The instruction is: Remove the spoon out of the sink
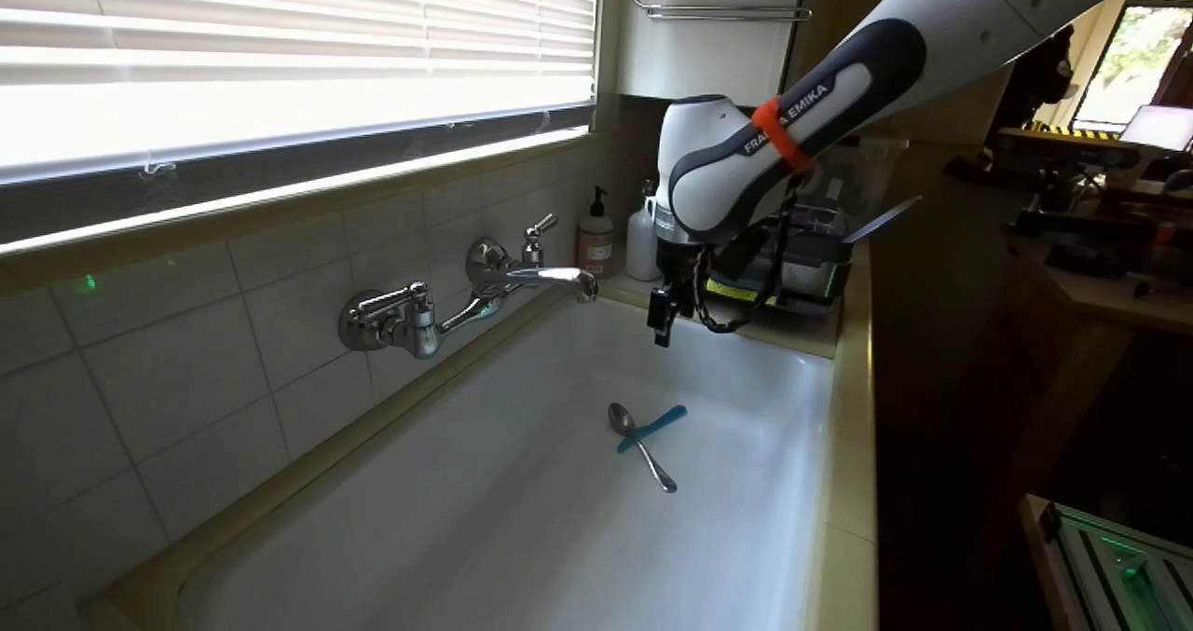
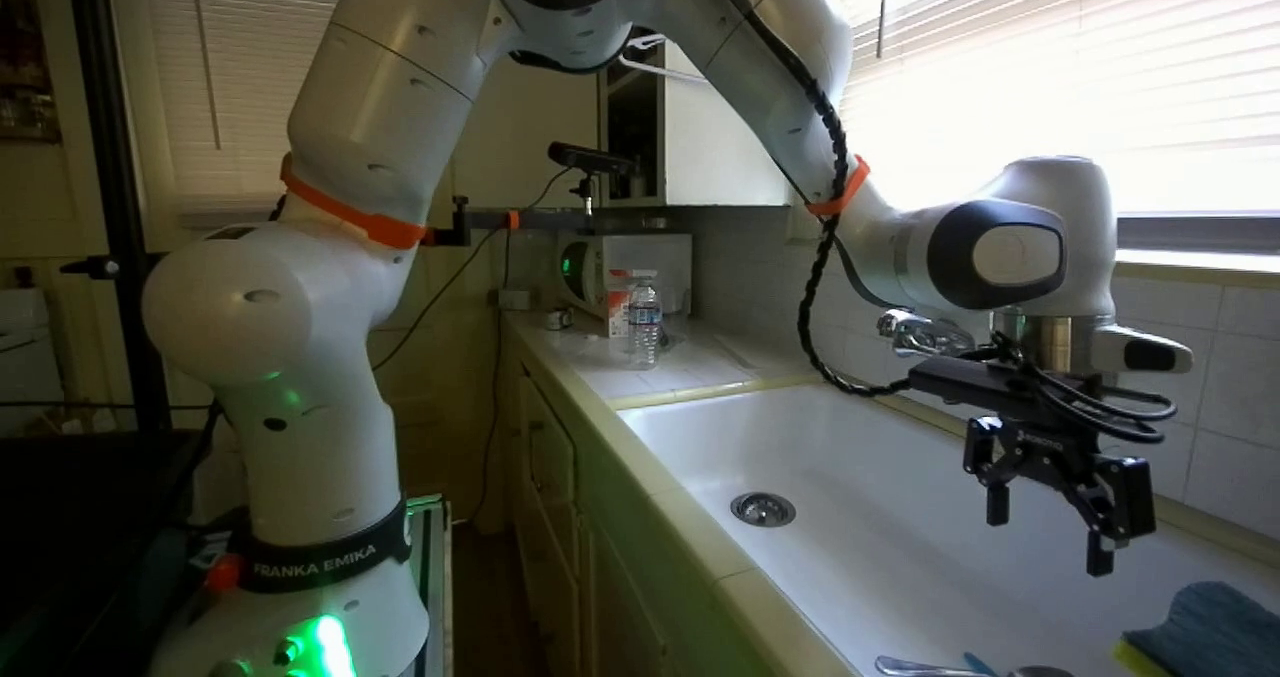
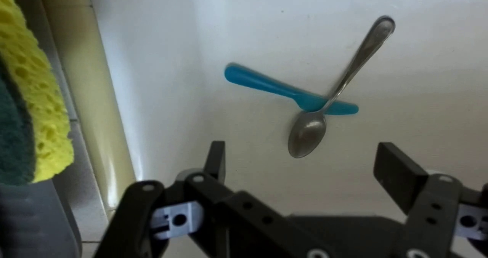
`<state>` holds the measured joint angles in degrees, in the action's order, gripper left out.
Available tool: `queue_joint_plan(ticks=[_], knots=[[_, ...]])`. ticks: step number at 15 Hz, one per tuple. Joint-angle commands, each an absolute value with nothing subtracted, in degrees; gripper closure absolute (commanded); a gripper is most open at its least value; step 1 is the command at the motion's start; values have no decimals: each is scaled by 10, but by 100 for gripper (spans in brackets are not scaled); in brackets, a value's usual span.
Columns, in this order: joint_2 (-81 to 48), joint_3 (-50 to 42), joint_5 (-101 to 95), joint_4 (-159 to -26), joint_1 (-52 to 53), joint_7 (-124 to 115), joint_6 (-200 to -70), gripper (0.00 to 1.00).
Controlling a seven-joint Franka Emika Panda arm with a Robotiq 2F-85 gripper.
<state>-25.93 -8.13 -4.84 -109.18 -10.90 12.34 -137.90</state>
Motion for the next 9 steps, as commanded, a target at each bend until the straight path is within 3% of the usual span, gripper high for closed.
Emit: queue_joint_plan(ticks=[1,9], knots=[[-310,-56,-39,-1039,-140,203,-1374,0],[-394,-9,-28,-961,-184,321,-1360,0]])
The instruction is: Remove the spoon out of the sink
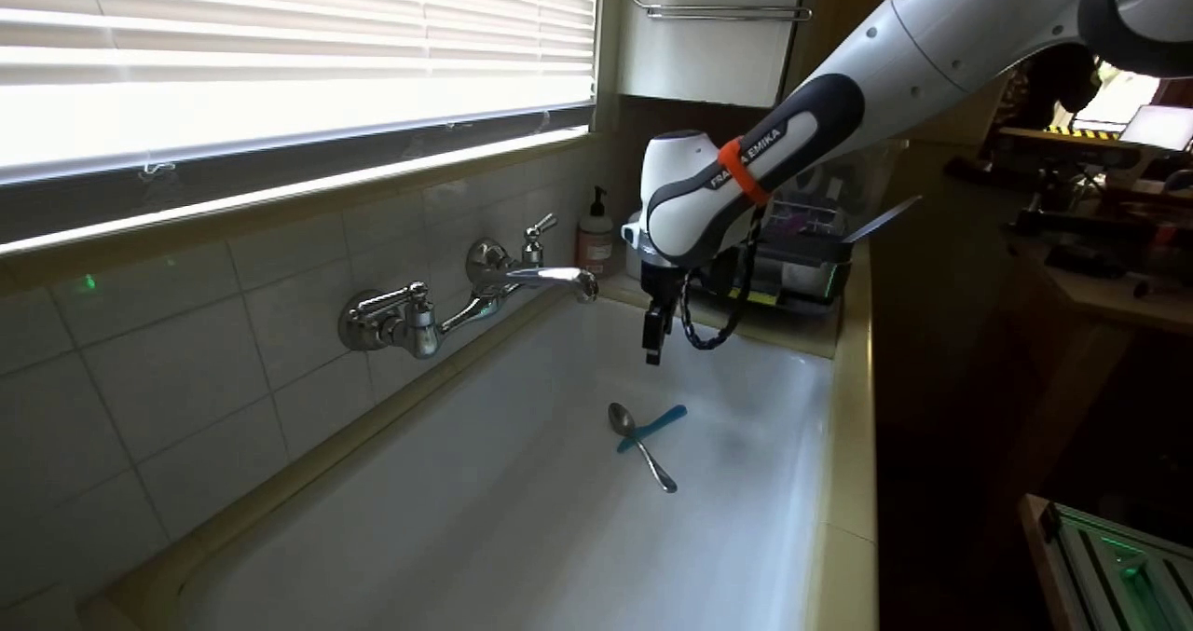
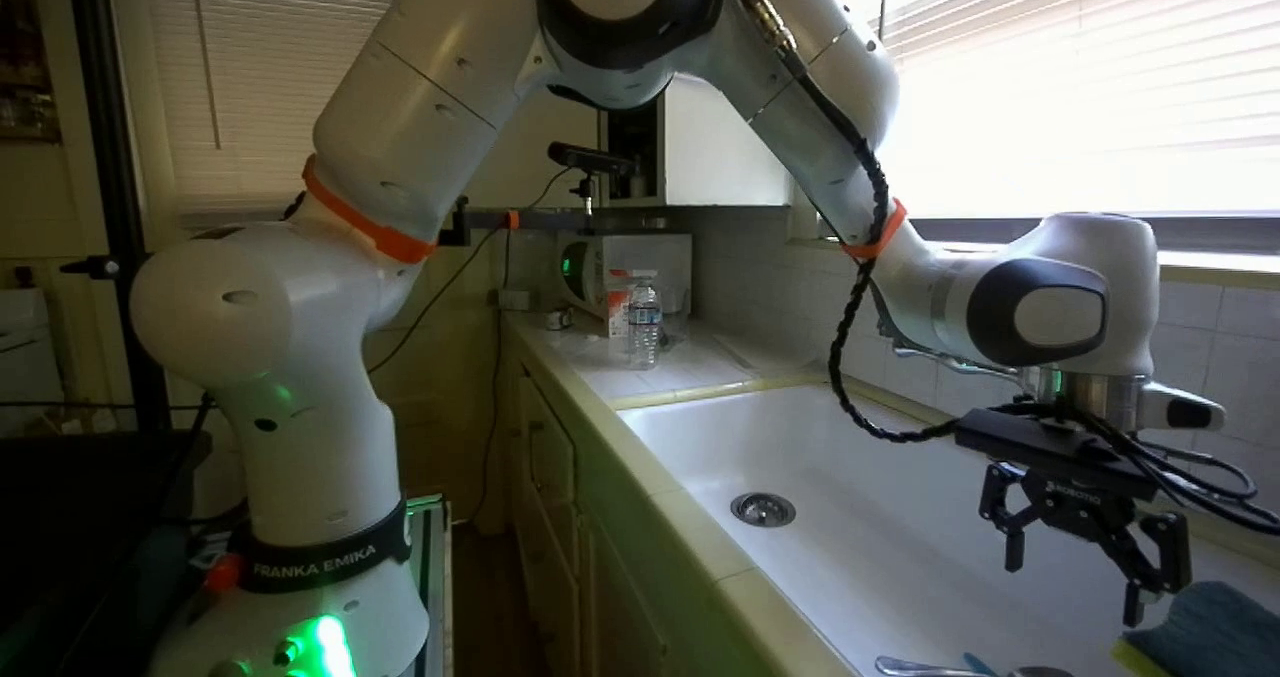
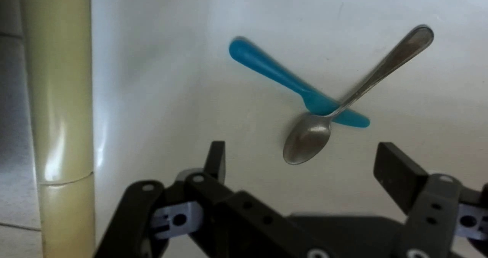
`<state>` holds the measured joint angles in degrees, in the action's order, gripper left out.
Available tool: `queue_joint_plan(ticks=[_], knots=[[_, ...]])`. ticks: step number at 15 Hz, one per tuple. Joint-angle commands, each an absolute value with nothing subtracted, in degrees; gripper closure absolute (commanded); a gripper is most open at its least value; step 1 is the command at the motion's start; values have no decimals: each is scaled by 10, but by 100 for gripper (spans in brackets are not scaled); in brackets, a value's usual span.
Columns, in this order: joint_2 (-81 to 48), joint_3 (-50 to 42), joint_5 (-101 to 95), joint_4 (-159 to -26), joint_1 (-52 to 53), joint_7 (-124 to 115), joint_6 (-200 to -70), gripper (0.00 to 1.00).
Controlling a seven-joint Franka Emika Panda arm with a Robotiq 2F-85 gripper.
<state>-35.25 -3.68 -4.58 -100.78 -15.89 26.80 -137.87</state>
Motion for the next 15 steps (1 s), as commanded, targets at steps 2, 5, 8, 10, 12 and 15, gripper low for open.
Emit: queue_joint_plan(ticks=[2,5,8,10,12,15], knots=[[-414,2,-25,-942,-192,343,-1355,0],[-440,17,-19,-916,-201,378,-1346,0],[-467,22,-13,-890,-204,399,-1335,0],[-479,20,-17,-879,-200,402,-1331,0],[-483,16,-22,-873,-195,404,-1333,0],[-491,15,-27,-865,-192,411,-1331,0]])
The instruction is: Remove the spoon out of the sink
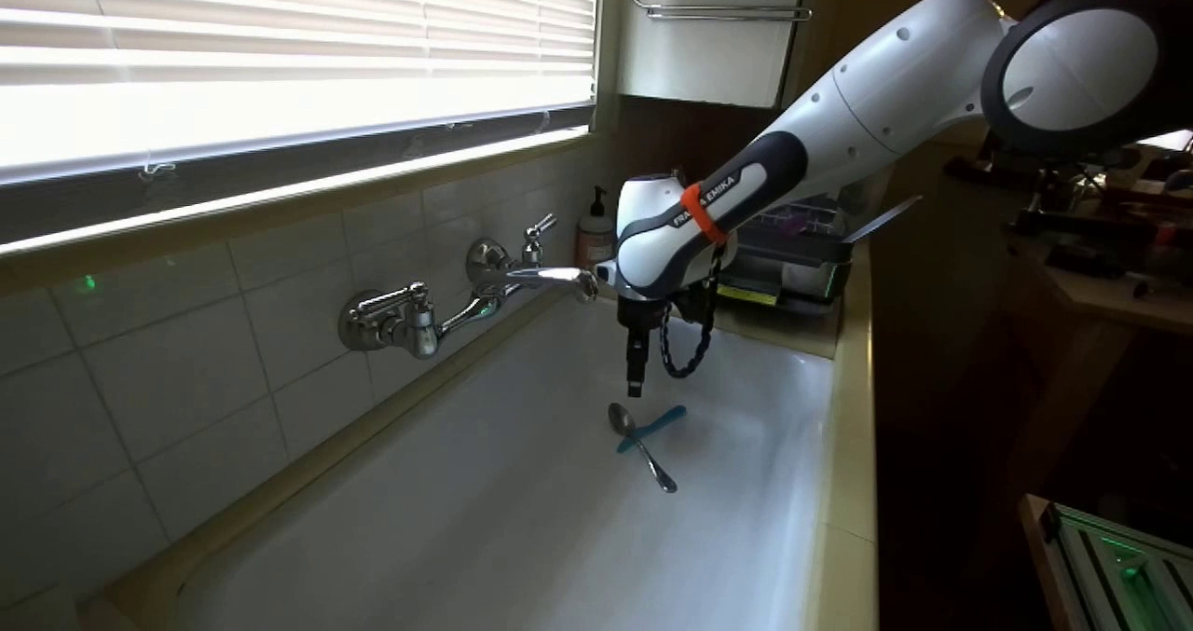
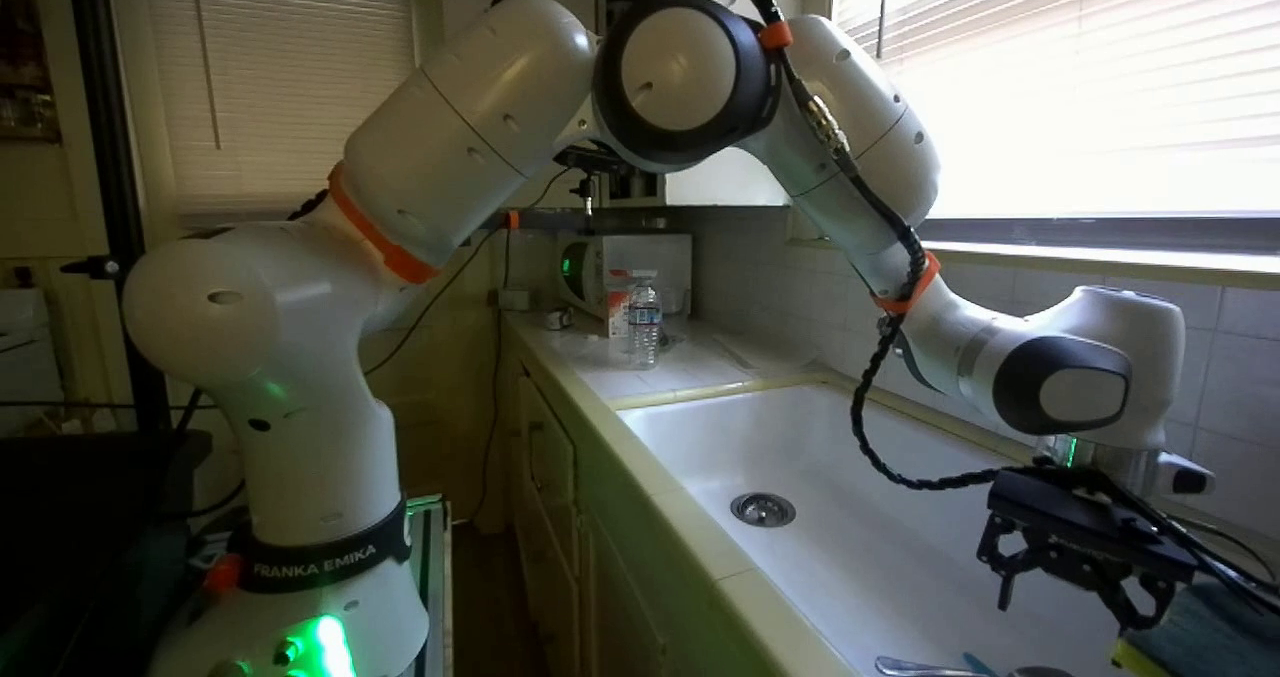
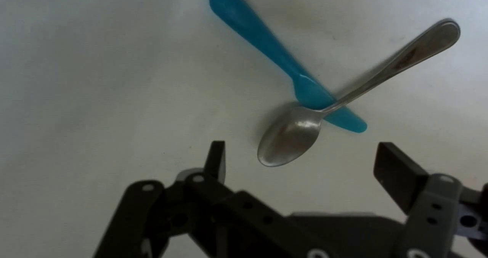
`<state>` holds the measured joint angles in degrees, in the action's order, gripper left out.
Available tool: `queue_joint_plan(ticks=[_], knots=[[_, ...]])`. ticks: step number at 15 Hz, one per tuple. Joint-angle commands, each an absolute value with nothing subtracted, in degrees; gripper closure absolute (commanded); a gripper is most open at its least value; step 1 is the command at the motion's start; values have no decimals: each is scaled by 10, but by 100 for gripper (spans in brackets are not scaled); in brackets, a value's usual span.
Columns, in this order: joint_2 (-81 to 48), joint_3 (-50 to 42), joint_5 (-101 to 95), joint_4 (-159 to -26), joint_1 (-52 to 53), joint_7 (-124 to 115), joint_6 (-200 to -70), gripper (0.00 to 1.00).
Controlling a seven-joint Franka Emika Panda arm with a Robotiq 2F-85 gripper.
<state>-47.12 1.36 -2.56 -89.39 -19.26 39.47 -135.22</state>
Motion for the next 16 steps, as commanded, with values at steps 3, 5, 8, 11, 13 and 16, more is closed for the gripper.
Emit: queue_joint_plan(ticks=[3,5,8,11,13,16], knots=[[-494,13,-39,-865,-183,422,-1333,0],[-493,12,-46,-868,-177,434,-1334,0],[-497,8,-60,-865,-164,449,-1332,0],[-505,3,-80,-862,-149,457,-1330,0],[-512,0,-87,-856,-142,457,-1328,0],[-524,-1,-94,-847,-137,456,-1332,0]])
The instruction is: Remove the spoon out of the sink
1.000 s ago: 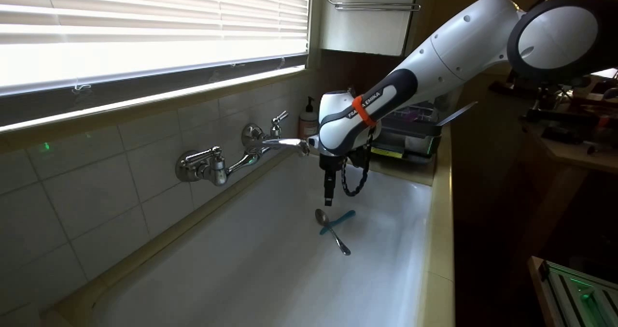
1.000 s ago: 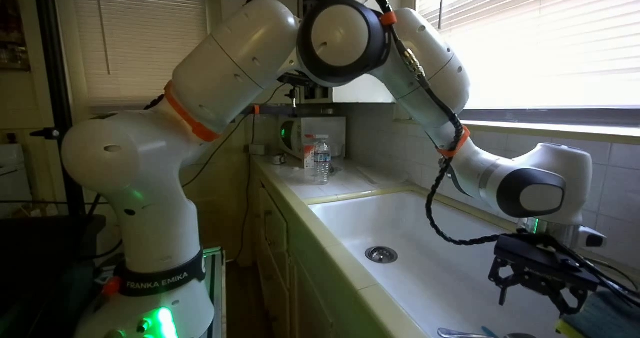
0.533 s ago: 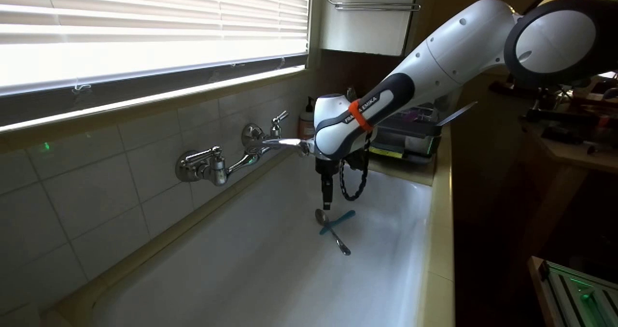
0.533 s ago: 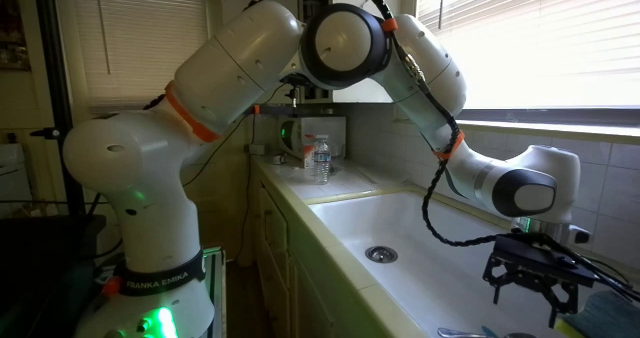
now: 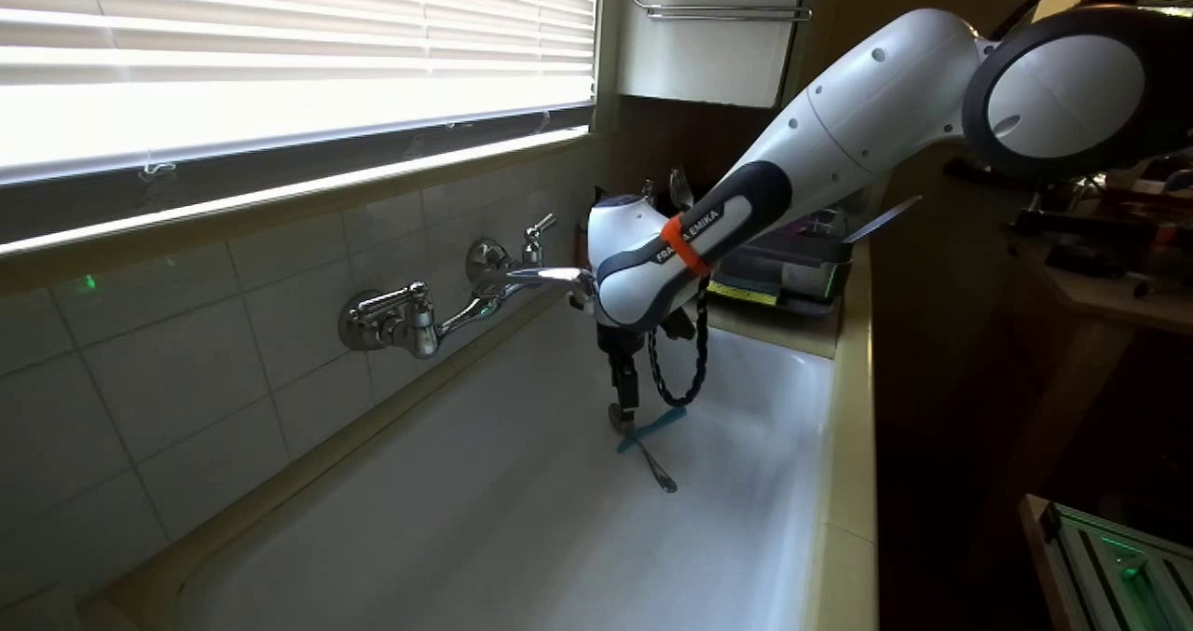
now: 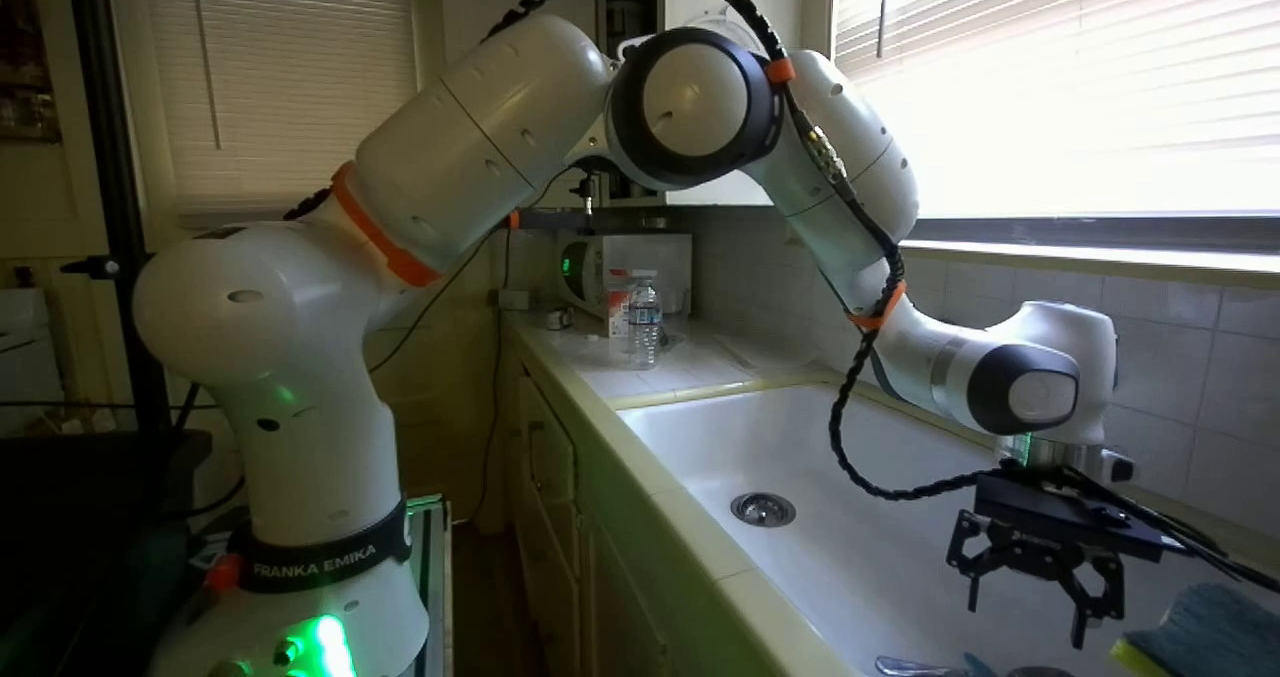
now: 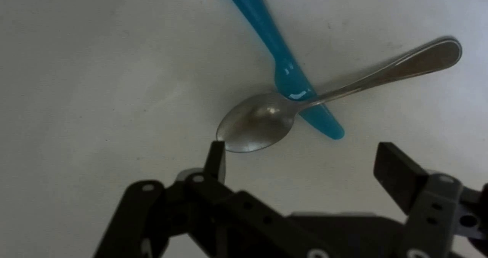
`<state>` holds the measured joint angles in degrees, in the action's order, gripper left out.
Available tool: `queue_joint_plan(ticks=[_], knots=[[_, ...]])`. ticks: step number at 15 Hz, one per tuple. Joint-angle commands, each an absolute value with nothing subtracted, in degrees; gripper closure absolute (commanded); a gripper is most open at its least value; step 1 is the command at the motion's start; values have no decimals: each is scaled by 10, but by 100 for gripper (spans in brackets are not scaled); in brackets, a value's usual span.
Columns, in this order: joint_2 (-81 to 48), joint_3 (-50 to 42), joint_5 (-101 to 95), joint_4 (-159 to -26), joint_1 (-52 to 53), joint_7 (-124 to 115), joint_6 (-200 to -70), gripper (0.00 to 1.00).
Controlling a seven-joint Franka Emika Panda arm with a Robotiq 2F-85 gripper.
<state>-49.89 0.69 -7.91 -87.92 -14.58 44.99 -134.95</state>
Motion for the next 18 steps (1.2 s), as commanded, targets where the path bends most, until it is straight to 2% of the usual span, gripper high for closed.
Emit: queue_joint_plan(ticks=[1,18], knots=[[-528,-3,-95,-842,-136,455,-1334,0],[-619,-4,-88,-708,-145,491,-1249,0]])
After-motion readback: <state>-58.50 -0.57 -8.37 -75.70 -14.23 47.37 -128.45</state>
